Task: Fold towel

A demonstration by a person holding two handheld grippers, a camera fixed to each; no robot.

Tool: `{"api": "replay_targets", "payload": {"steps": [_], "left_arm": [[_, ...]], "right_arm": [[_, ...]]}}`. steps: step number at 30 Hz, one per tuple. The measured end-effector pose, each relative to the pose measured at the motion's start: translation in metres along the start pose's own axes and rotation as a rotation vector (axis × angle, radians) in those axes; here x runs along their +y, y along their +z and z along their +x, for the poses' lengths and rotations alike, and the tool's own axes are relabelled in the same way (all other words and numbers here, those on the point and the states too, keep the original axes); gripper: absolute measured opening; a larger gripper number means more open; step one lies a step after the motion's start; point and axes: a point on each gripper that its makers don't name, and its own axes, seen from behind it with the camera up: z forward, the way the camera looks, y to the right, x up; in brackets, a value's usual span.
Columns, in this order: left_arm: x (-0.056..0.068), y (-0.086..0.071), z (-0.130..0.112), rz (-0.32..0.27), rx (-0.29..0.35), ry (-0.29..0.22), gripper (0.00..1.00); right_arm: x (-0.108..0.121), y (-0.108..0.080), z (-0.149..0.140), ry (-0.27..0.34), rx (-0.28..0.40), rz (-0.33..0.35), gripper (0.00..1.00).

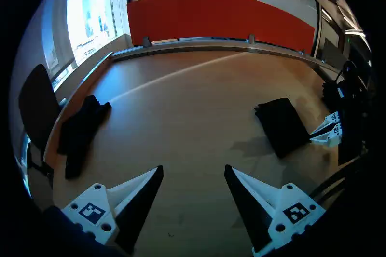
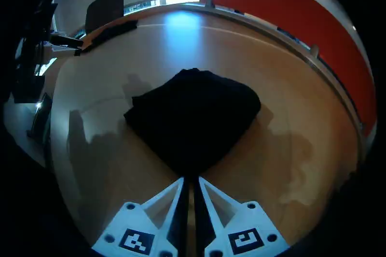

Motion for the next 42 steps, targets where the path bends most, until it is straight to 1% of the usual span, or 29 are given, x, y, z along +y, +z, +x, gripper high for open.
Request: {"api": "replay_targets", "payload": {"steps": [11, 17, 20, 26, 35, 38, 42], "left_arm": [[0.000, 0.001, 0.000, 0.001, -0.003, -0.001, 0.94], [-0.001, 0.002, 0.002, 0.001, -0.002, 0.003, 0.94], [0.000, 0.003, 0.003, 0.000, 0.000, 0.004, 0.94], [0.002, 0.004, 0.009, -0.003, 0.008, 0.002, 0.94], [0.009, 0.005, 0.018, -0.011, 0.021, 0.008, 0.94], [0.011, 0.006, 0.020, -0.012, 0.023, 0.009, 0.94], [0.013, 0.006, 0.022, -0.011, 0.025, 0.010, 0.94]], "right_arm": [[0.002, -0.002, 0.007, -0.003, 0.023, -0.001, 0.06], [0.010, -0.011, 0.025, -0.023, 0.064, -0.021, 0.06], [0.016, -0.019, 0.041, -0.038, 0.096, -0.038, 0.06], [0.029, -0.041, 0.081, -0.062, 0.183, -0.068, 0.06], [0.044, -0.082, 0.146, -0.092, 0.319, -0.106, 0.06], [0.047, -0.097, 0.162, -0.091, 0.355, -0.115, 0.06], [0.052, -0.112, 0.176, -0.085, 0.389, -0.127, 0.06]]}}
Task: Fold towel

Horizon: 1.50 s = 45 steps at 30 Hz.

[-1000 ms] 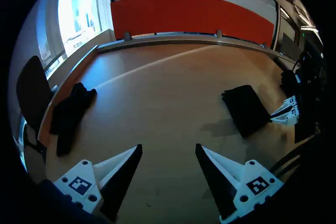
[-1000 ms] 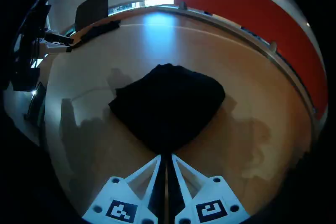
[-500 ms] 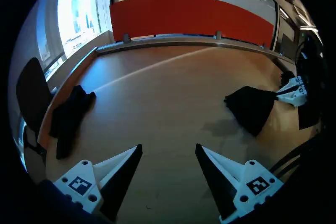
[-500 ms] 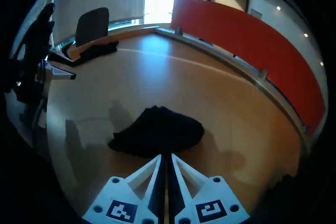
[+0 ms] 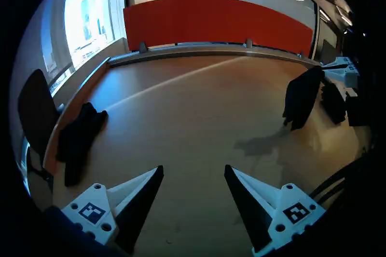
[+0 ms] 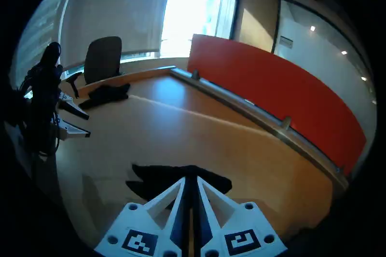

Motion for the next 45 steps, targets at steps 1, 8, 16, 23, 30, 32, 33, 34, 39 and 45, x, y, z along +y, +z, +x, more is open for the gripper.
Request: {"api": "replay_targets", "payload": {"steps": [1, 8, 16, 23, 30, 32, 33, 34, 39, 45], "left_arm": [[0.000, 0.000, 0.000, 0.000, 0.001, 0.000, 0.94], [0.004, 0.000, 0.003, -0.002, 0.006, 0.002, 0.94], [0.008, 0.000, 0.008, -0.008, 0.010, 0.010, 0.94], [0.012, 0.001, 0.012, -0.014, 0.013, 0.020, 0.94], [0.016, 0.003, 0.015, -0.019, 0.014, 0.027, 0.94], [0.017, 0.003, 0.016, -0.020, 0.014, 0.030, 0.94], [0.018, 0.003, 0.017, -0.020, 0.015, 0.031, 0.94], [0.018, 0.003, 0.018, -0.020, 0.015, 0.032, 0.94], [0.019, 0.004, 0.021, -0.022, 0.018, 0.037, 0.94], [0.020, 0.004, 0.022, -0.021, 0.017, 0.044, 0.94]], "right_arm": [[0.002, -0.002, 0.003, 0.001, 0.005, -0.003, 0.06], [0.015, -0.012, 0.010, 0.012, 0.020, -0.024, 0.06], [0.034, -0.025, 0.017, 0.029, 0.037, -0.046, 0.05], [0.065, -0.041, 0.017, 0.036, 0.033, -0.083, 0.05], [0.105, -0.060, 0.013, 0.059, 0.031, -0.134, 0.05], [0.117, -0.066, 0.012, 0.068, 0.032, -0.150, 0.05], [0.124, -0.069, 0.012, 0.072, 0.032, -0.158, 0.05], [0.130, -0.072, 0.011, 0.075, 0.030, -0.166, 0.05], [0.163, -0.086, 0.006, 0.089, 0.020, -0.210, 0.05], [0.203, -0.103, -0.002, 0.116, 0.008, -0.260, 0.05]]}}
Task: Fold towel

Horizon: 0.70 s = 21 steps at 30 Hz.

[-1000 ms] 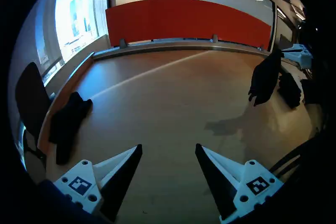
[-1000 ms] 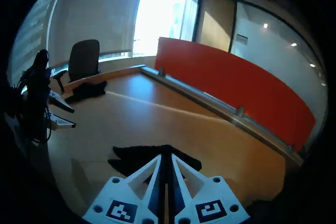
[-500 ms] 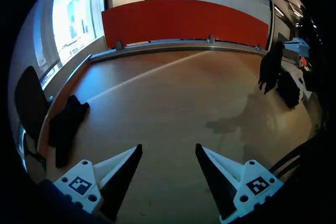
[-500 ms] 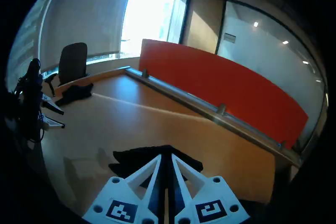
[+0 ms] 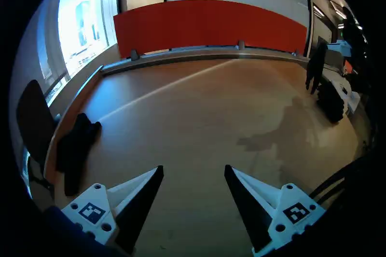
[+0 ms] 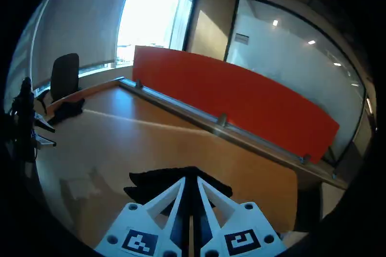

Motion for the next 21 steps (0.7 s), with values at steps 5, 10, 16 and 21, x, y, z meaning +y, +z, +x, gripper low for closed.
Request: {"api": "replay_targets", "payload": {"steps": [5, 10, 16, 21], "left_arm": [[0.001, 0.000, 0.001, 0.002, -0.002, 0.003, 0.94], [0.001, 0.000, 0.001, 0.003, -0.003, 0.005, 0.94], [0.004, 0.001, 0.002, 0.002, -0.005, 0.010, 0.94], [0.006, 0.001, 0.003, 0.000, -0.005, 0.012, 0.94]], "right_arm": [[0.035, -0.006, -0.008, 0.025, -0.014, -0.037, 0.05], [0.066, -0.010, -0.019, 0.032, -0.041, -0.069, 0.05], [0.098, -0.014, -0.032, 0.038, -0.070, -0.106, 0.05], [0.121, -0.014, -0.039, 0.047, -0.091, -0.129, 0.05]]}}
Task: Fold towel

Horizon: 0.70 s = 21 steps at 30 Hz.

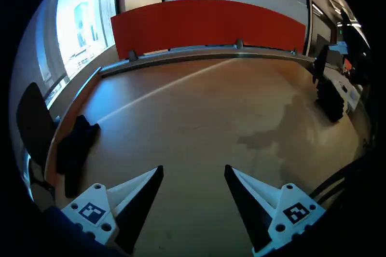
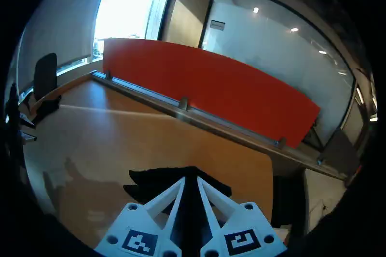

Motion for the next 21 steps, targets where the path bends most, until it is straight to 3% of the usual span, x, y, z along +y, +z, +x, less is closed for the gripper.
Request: {"api": "replay_targets", "payload": {"steps": [9, 21], "left_arm": [[0.002, 0.000, 0.001, 0.002, -0.003, 0.004, 0.94], [0.003, -0.001, 0.002, 0.005, -0.004, 0.008, 0.94]], "right_arm": [[0.033, 0.008, -0.010, 0.003, -0.039, -0.029, 0.05], [0.046, 0.009, -0.022, 0.013, -0.063, -0.042, 0.05]]}}
